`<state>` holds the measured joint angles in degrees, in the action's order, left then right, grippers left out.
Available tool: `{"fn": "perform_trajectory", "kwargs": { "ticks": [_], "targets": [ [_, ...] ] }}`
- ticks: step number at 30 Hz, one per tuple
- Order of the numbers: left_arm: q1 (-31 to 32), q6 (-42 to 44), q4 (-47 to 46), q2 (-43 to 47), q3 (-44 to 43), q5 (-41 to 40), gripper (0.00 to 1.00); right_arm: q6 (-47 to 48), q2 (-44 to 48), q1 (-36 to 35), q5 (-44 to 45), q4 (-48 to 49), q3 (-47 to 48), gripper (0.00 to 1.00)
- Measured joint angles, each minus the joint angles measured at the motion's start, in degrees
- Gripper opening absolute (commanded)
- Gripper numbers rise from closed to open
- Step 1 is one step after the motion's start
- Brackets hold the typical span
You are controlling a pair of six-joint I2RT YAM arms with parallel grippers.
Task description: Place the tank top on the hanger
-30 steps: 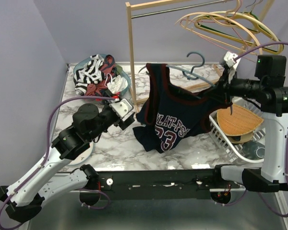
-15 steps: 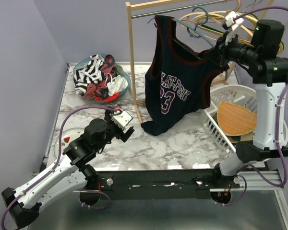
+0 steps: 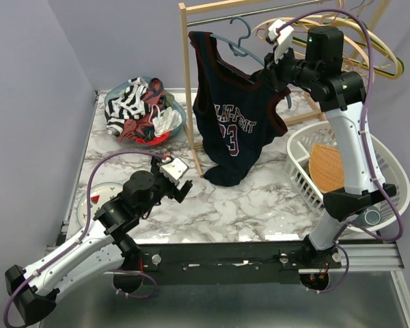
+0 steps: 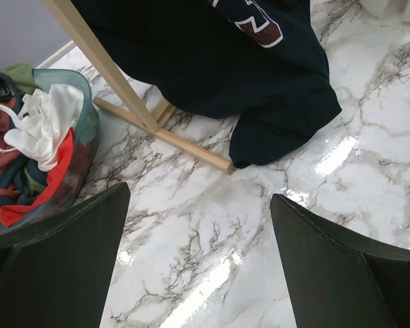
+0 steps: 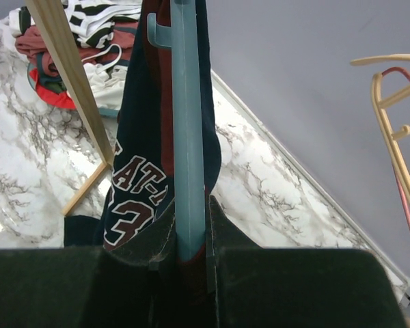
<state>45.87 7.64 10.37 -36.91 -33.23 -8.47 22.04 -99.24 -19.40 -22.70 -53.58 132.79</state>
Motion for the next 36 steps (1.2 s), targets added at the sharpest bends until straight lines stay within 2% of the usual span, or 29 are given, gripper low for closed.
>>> {"fn": "perform_trajectory", "kwargs": {
  "ticks": [11,36],
  "targets": [
    [0.00,-0.02,-0.02,0.22,0.00,-0.02,0.99,1.36,0.02,-4.02,7.02,1.90,0.00,0.00],
    [0.00,0.00,-0.17,0.26,0.70,-0.11,0.99,-0.46,-6.08,-8.35,14.14,7.04,3.23,0.01]
  ]
}}
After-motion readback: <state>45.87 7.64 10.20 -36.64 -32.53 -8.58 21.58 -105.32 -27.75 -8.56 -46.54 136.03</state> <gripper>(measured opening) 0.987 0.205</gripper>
